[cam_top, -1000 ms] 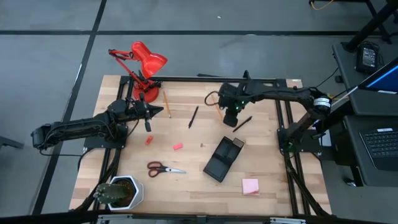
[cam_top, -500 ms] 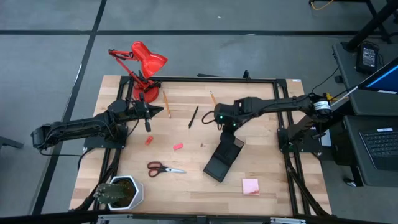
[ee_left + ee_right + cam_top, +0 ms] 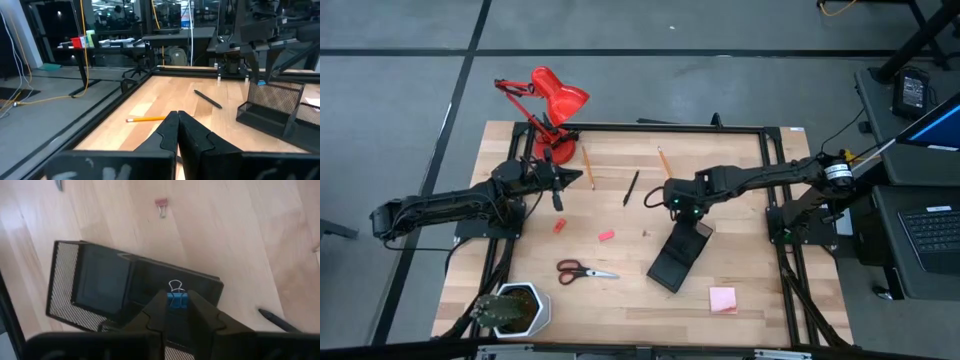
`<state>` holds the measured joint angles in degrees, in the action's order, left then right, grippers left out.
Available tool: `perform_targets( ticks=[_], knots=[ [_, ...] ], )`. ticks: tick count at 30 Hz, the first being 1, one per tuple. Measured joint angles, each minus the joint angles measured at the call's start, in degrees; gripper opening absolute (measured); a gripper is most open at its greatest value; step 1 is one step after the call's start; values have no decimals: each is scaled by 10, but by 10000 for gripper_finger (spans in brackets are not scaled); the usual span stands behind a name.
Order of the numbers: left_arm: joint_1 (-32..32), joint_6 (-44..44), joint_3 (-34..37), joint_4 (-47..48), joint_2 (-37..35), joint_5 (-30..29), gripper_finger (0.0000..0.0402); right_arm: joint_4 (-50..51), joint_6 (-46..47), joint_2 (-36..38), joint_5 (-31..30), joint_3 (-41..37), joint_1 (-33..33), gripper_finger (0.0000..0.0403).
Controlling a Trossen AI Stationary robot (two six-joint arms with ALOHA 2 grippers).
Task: Pick and place office supplies into organizer
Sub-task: Put the blue binder clip into the desk organizer
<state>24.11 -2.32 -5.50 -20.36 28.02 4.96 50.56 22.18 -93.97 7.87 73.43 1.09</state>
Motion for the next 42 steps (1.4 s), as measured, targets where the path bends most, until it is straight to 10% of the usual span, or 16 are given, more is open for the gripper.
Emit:
perform_targets(
  ticks=[21, 42],
  knots=[
    [0, 11, 0, 10, 1, 0, 3, 203, -29, -125, -27, 195, 7, 53],
    [0, 16, 0, 31, 1, 0, 3, 199, -14, -185, -29, 202, 19, 53]
  ],
)
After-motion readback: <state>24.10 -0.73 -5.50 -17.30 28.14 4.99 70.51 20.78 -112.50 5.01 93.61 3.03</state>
